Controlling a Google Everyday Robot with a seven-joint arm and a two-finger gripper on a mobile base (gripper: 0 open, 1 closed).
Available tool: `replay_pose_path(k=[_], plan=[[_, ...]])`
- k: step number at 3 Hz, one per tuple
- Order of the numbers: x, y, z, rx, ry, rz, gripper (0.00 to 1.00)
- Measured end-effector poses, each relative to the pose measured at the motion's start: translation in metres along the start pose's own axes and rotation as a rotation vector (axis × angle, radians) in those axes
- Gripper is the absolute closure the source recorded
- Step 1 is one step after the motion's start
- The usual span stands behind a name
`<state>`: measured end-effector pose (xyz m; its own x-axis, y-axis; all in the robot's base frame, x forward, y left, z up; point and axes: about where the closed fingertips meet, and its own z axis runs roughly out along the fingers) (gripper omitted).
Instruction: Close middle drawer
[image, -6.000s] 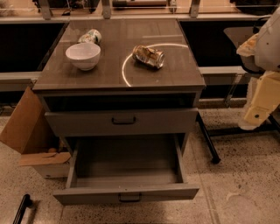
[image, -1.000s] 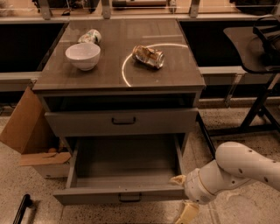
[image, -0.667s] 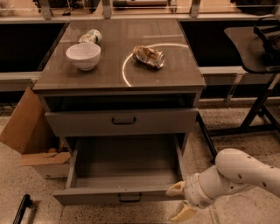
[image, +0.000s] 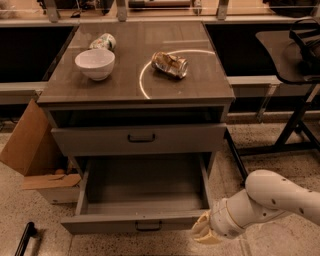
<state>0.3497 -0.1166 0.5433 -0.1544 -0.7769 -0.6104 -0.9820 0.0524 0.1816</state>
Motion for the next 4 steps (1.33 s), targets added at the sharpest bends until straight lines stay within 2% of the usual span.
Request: replay_pose_path(k=[1,2,4], plan=[[0.016,-0.008,0.018,0.002,0.032,0.002,1.00],[0.038,-0.021,0.041,0.020,0.053,-0.009,1.00],[0.066,-0.051,0.075,0.091,0.095,-0.014,1.00]])
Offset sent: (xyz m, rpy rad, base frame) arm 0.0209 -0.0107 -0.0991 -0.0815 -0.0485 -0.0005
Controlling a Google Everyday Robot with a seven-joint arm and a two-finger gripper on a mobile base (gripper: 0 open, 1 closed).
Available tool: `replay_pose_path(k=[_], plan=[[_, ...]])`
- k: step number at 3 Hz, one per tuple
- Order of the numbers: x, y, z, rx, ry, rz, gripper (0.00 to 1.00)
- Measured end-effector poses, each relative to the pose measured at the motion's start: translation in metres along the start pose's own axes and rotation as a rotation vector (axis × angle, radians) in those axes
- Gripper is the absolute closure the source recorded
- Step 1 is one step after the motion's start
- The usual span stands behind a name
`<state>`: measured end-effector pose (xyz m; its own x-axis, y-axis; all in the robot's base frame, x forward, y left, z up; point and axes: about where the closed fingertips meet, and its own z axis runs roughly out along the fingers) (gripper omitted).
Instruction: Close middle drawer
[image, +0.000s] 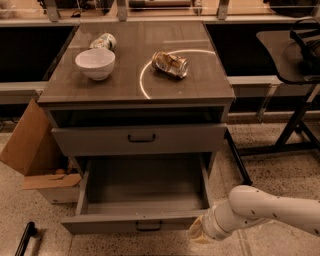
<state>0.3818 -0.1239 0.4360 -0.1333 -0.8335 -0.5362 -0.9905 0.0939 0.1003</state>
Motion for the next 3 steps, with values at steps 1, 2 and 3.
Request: replay_pose_path(k=[1,2,3], plan=[[0.007,-0.017,0.011,0.039,-0.007,0.007,1.00],[0.011,-0.037,0.018,0.089,-0.032,0.032,1.00],[0.011,-0.037,0.018,0.089,-0.032,0.032,1.00]])
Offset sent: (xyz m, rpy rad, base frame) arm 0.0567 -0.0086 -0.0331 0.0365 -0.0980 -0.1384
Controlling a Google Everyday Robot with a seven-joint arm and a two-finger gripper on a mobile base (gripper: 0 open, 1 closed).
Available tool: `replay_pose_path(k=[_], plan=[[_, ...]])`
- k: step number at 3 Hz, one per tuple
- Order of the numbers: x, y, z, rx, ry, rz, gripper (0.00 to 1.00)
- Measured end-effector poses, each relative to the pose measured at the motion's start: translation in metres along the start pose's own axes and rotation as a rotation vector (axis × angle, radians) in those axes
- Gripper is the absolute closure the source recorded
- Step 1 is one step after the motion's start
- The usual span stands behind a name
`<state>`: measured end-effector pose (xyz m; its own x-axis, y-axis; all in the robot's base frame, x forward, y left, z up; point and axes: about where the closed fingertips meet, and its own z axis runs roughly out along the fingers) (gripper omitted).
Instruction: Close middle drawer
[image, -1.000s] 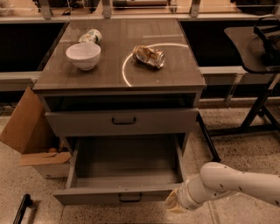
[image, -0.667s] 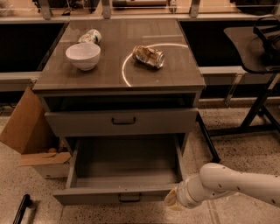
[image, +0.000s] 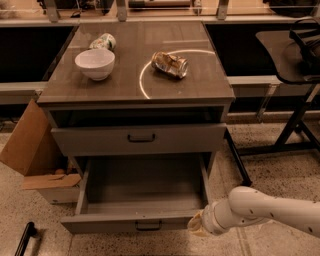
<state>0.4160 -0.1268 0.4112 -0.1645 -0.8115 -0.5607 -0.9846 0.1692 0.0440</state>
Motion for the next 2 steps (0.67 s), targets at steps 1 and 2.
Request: replay_pose_path(k=[1,2], plan=[[0.001,-0.014,0.004,0.018,-0.004,0.002,1.00],[0.000,-0.042,0.006,0.066,-0.018,0.013,1.00]])
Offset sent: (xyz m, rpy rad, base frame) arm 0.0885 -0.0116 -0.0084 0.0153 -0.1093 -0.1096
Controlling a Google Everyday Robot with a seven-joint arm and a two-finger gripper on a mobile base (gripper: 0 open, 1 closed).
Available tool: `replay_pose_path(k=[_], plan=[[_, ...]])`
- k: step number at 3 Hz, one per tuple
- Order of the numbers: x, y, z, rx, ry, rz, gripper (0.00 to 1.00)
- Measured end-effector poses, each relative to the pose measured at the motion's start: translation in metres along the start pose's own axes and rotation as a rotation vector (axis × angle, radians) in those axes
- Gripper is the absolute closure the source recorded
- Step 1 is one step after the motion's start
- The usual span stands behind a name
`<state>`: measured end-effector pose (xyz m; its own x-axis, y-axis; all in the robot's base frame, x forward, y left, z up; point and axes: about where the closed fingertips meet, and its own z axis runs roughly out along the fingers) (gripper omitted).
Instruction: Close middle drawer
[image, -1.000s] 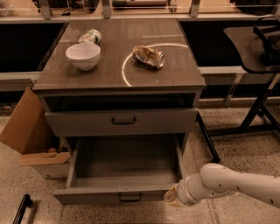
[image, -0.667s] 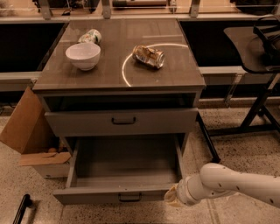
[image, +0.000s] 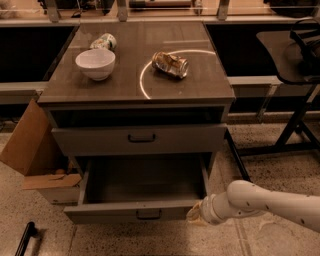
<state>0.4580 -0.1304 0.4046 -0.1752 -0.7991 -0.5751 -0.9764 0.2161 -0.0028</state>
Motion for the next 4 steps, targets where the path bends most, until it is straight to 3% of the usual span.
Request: replay_pose_path(k=[4], plan=[[-0.007,-0.073,0.009,0.092,-0.099,0.057,1.00]])
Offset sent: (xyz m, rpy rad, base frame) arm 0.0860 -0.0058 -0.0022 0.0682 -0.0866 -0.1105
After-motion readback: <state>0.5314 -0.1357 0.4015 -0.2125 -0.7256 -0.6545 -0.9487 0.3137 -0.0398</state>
